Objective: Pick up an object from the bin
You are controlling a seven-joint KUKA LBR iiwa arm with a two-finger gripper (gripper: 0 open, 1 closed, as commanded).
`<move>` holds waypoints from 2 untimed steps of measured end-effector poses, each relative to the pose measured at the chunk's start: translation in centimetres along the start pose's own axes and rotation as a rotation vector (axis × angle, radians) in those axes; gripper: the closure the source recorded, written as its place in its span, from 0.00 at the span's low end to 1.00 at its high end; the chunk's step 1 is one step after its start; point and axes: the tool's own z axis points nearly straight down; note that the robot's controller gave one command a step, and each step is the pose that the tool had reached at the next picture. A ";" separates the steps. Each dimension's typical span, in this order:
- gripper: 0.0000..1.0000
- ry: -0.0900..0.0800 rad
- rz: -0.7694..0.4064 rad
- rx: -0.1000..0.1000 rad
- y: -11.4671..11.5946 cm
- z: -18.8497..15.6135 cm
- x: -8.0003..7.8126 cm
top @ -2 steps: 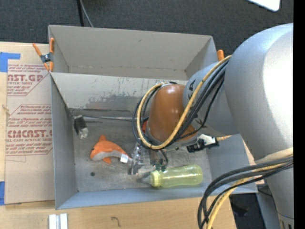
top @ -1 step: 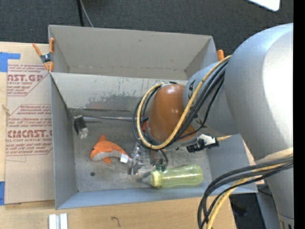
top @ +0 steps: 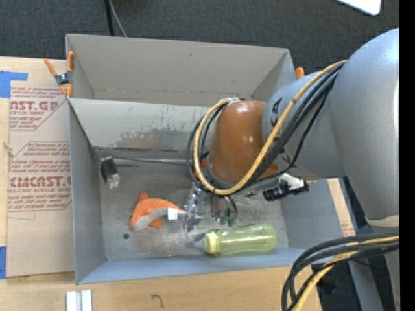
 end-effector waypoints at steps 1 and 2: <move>1.00 -0.005 -0.002 -0.001 1.0 -6.0 0.6; 1.00 -0.005 0.010 -0.002 0.1 -10.2 0.4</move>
Offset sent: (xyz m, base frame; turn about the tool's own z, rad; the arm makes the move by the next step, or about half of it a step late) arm -0.0023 -0.0065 0.1172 0.0185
